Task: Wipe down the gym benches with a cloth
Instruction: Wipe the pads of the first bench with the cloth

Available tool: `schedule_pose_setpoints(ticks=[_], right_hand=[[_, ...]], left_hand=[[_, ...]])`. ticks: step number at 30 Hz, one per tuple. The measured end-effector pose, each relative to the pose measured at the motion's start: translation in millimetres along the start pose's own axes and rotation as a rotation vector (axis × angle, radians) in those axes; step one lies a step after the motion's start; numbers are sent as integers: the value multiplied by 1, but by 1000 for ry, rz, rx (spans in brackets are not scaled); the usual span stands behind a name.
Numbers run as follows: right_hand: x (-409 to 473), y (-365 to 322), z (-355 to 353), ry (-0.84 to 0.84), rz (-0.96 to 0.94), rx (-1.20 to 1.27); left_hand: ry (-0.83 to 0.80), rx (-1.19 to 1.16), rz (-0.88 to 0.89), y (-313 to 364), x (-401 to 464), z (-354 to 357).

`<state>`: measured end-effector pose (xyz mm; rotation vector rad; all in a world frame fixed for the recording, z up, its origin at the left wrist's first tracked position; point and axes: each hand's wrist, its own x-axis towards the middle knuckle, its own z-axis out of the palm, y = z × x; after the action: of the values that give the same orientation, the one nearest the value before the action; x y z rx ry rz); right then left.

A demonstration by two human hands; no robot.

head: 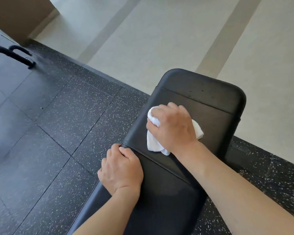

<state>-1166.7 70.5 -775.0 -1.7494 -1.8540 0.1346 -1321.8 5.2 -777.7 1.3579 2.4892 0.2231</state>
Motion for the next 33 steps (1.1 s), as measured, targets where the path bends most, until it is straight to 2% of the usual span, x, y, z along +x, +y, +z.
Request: schedule_pose_setpoints(ticks=[4, 8, 14, 17, 19, 22, 25, 27, 30, 33], right_hand=[[-62, 16, -26, 35, -41, -9], [-80, 22, -39, 45, -23, -4], [-4, 5, -10, -22, 124, -62], [28, -11, 10, -45, 133, -79], [23, -24, 14, -65, 92, -74], [-9, -33, 5, -91, -90, 0], [-28, -12, -11, -114, -291, 37], [-17, 16, -24, -104, -329, -11], [22, 53, -36, -68, -148, -105], [46, 49, -26, -65, 21, -118]], left_hand=[[7, -25, 8, -1, -2, -1], [14, -41, 26, -4, -1, 0], [7, -70, 60, -8, 1, 2], [6, -91, 77, -8, 0, 1], [8, -92, 81, -9, -2, 0], [14, -85, 80, -9, -2, -2], [25, -64, 77, -7, -2, -2], [29, -60, 73, -5, -3, -2], [41, -53, 62, -5, -3, -3], [48, -50, 52, -4, -4, -2]])
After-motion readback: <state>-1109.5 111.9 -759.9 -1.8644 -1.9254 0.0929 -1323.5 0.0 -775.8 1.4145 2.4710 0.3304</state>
